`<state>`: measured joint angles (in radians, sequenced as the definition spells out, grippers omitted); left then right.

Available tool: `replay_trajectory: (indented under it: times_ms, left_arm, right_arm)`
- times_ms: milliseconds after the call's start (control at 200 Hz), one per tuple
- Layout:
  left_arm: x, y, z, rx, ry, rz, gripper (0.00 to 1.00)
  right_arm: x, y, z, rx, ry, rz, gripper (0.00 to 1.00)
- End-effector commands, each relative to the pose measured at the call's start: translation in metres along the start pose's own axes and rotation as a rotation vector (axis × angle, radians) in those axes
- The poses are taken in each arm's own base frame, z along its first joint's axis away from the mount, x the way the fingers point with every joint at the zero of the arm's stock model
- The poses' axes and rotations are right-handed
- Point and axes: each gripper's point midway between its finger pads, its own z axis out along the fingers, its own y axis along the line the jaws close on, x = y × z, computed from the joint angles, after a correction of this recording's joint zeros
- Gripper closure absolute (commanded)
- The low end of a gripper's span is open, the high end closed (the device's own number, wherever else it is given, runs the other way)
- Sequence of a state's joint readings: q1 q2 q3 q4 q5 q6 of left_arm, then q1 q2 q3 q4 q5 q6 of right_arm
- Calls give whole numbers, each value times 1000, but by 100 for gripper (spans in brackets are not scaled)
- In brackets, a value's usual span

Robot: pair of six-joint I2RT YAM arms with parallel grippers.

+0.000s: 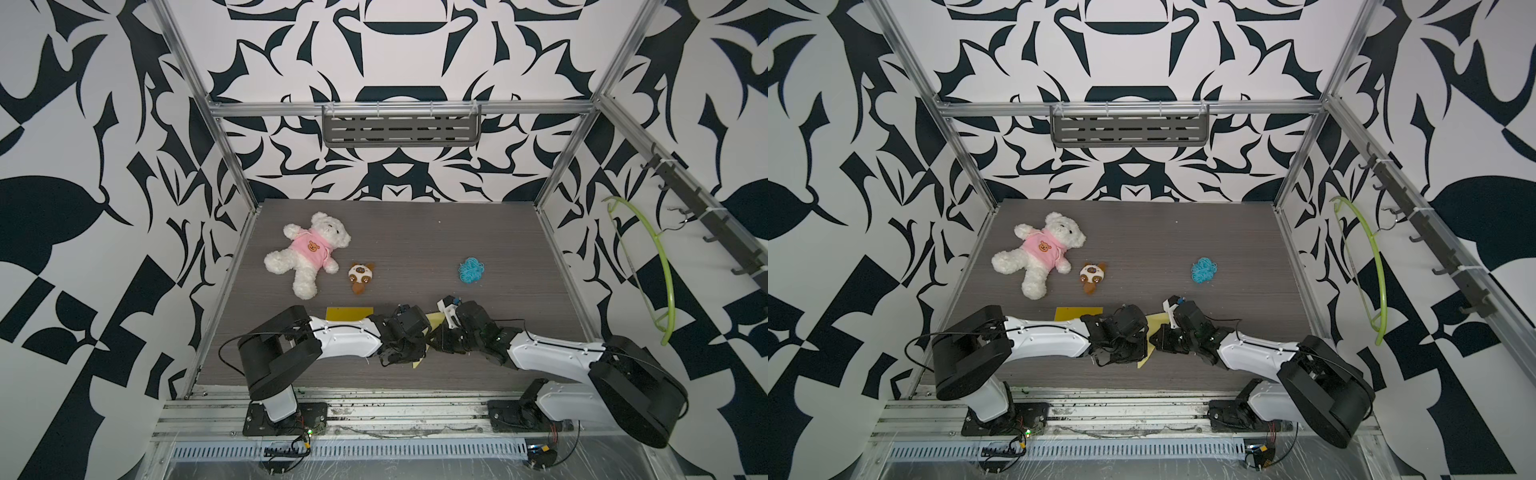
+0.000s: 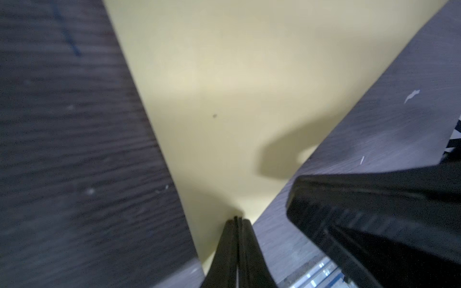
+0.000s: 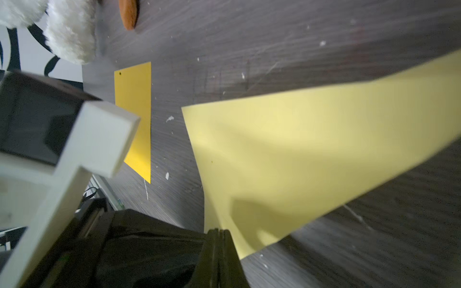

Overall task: Fold the square paper diagonally
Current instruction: Fold the paper at the center of the board.

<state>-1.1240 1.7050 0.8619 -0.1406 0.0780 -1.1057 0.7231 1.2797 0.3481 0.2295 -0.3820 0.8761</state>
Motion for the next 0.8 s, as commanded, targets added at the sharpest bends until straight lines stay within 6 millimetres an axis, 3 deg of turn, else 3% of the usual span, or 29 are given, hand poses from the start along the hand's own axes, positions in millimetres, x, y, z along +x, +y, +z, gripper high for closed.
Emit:
replay_trajectory:
  times_ms: [0, 335, 510, 795]
  left_arm:
    - [21, 36, 12, -133, 79, -3, 93]
    - [22, 36, 14, -128, 82, -9, 94]
    - [23, 38, 14, -128, 83, -13, 95]
    - [24, 37, 15, -124, 85, -13, 97]
  right_arm:
    - [8, -1, 3, -16, 14, -11, 93]
    - [11, -29, 16, 83, 20, -5, 94]
    - [11, -46, 11, 157, -3, -6, 95]
    - [-11, -60, 7, 214, -65, 31, 95]
